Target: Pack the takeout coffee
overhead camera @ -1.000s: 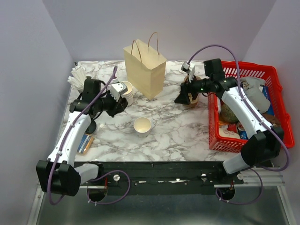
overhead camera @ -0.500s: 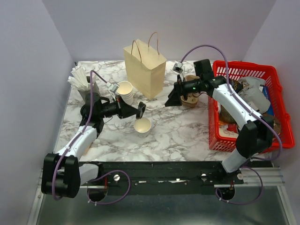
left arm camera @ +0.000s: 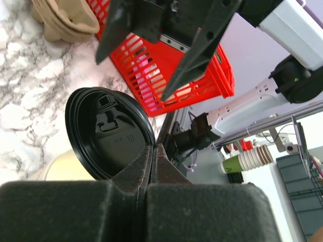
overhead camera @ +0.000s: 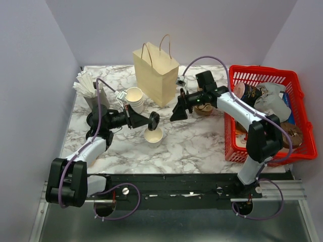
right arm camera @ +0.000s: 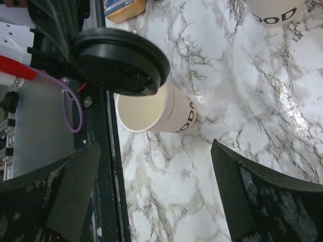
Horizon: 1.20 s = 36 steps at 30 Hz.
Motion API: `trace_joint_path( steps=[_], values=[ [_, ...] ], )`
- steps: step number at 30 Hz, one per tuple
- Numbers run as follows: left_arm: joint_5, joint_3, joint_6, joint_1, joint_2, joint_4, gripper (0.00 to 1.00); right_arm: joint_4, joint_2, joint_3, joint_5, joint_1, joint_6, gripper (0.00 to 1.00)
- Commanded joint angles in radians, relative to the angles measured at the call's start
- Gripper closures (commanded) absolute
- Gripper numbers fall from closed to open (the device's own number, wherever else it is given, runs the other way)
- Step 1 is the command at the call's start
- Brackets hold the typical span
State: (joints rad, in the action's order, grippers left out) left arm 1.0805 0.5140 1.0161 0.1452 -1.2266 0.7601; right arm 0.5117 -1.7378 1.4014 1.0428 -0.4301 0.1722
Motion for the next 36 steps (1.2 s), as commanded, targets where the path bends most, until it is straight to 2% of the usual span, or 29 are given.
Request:
trace_joint_path(
  steps=[1, 11, 19, 25, 36],
  values=[
    [0.053, -0.038, -0.079, 0.005, 0.051, -0.089, 1.0, -0.142, -0.049, -0.033, 0.016, -0.05, -0.033, 0.0],
    [0.064, -0.069, -0.119, 0.005, 0.047, -0.128, 1.0, -0.274, -0.12, -0.013, 0.039, -0.121, -0.126, 0.02],
    [0.058, -0.065, -0.116, 0.004, 0.024, -0.122, 0.99, -0.26, -0.152, 0.021, -0.089, -0.15, -0.132, 0.04],
    [0.061, -0.071, -0.106, 0.004, 0.022, -0.11, 0.94, -0.26, -0.157, 0.027, -0.11, -0.164, -0.137, 0.04],
    [0.056, -0.083, -0.166, -0.01, 0.062, -0.199, 0.86, -0.256, -0.16, 0.025, -0.181, -0.183, -0.142, 0.04]
  ],
)
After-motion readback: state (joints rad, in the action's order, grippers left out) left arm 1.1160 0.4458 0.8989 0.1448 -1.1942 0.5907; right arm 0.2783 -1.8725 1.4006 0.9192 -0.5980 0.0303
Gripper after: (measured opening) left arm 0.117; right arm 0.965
